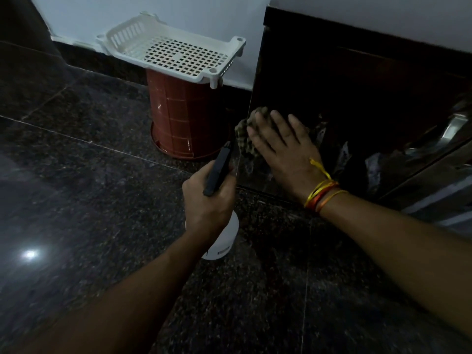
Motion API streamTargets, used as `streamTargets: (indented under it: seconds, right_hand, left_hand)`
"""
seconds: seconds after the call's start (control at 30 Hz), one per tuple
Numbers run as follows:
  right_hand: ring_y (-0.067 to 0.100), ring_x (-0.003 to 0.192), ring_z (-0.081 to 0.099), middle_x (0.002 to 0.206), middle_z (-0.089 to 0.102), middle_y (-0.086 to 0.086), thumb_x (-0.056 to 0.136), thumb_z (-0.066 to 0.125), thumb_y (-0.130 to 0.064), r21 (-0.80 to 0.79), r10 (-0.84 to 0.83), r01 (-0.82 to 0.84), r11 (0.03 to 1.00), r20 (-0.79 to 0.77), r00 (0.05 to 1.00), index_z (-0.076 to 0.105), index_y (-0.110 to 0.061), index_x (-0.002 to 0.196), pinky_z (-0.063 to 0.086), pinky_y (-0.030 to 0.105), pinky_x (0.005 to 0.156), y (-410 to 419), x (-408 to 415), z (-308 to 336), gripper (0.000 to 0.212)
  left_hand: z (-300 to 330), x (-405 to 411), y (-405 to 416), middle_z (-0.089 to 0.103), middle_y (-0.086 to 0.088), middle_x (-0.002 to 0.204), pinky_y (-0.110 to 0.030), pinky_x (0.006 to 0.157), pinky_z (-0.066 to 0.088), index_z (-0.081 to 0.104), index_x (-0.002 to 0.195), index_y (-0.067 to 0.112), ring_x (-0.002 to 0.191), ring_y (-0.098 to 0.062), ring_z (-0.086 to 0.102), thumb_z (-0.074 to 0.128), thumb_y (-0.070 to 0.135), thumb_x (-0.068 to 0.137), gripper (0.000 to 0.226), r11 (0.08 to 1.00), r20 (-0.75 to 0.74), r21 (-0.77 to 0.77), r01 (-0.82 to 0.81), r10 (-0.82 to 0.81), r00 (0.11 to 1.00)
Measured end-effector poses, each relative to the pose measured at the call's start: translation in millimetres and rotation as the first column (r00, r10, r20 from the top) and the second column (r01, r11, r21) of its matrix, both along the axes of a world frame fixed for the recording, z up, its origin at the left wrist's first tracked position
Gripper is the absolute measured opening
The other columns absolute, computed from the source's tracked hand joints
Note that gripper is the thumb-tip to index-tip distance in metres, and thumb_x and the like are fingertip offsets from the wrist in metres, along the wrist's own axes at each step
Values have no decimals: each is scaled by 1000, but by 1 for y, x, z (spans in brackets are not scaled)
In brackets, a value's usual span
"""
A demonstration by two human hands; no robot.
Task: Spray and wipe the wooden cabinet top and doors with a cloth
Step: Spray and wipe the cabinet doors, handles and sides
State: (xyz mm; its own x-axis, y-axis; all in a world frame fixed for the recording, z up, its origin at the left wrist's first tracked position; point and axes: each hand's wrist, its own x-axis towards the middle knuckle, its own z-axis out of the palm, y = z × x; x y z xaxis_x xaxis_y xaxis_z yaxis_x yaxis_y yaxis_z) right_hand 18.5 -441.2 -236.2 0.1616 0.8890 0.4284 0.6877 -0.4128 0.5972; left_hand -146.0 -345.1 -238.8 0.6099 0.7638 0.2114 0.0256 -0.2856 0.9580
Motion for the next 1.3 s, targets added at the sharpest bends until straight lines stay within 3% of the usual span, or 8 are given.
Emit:
streamTargets:
  seconds: [0.13,0.2,0.4,0.6,0.83,1.07,1.23,1.3]
  right_hand:
    - [33,142,-1,156,-1,6,92,35,-9,82,-41,45,996,-44,998,6,-13,151,-11,44,115,2,-2,1,66]
    - [34,142,0,157,0,6,93,30,-14,25,-39,39,999,-19,999,6,-13,151,-11,45,115,3,-2,-19,63]
    - [31,144,5,159,4,3,89,48,-22,-163,11,-5,987,31,999,7,-13,151,-8,46,116,-5,-1,-51,74]
    - [33,141,-7,156,0,5,95,43,-11,86,-50,50,995,-3,999,2,-13,151,-12,45,115,4,1,-30,70]
    - [28,141,28,155,26,6,92,35,-14,-171,96,-95,981,-2,995,31,-14,147,7,44,116,3,1,-87,55]
    - [30,144,4,159,7,3,92,43,-20,-104,-15,19,994,37,999,8,-14,151,-6,47,116,4,1,-82,68]
    - [29,141,28,155,27,5,87,55,-19,-211,69,-74,975,-29,997,35,-14,145,11,45,116,2,1,-118,61]
    - [28,140,30,155,28,4,87,55,-22,-245,61,-65,967,-26,998,37,-14,144,11,45,116,0,-1,-123,60]
  left_hand:
    - [-7,2,2,50,-21,58,-55,48,46,59,72,15,56,-48,48,57,29,81,17,999,-17,-37,-9,8,1000]
    - [-10,1,4,51,-27,60,-56,48,45,58,73,7,56,-49,49,56,27,81,22,999,-29,-43,-22,21,999]
    - [-17,-3,8,53,-26,60,-55,48,45,57,72,8,56,-48,51,53,22,81,17,999,-63,-14,-37,36,997]
    - [-24,-2,11,50,-31,61,-56,49,45,55,75,-1,56,-48,51,53,18,81,20,999,-90,-19,-30,28,996]
    - [-19,3,16,56,-28,64,-55,49,45,62,82,2,55,-47,52,54,18,83,18,999,-55,25,-26,28,998]
    - [-30,2,13,53,-28,61,-54,49,44,58,78,-3,55,-47,51,53,22,81,26,1000,-93,-4,-6,6,996]
    - [-31,0,12,53,-26,58,-53,48,45,56,75,-4,55,-47,51,53,21,80,26,999,-87,-42,-6,2,996]
    - [-30,1,14,54,-27,59,-54,48,45,57,77,-5,55,-47,52,52,21,79,27,999,-82,-48,-5,1,997]
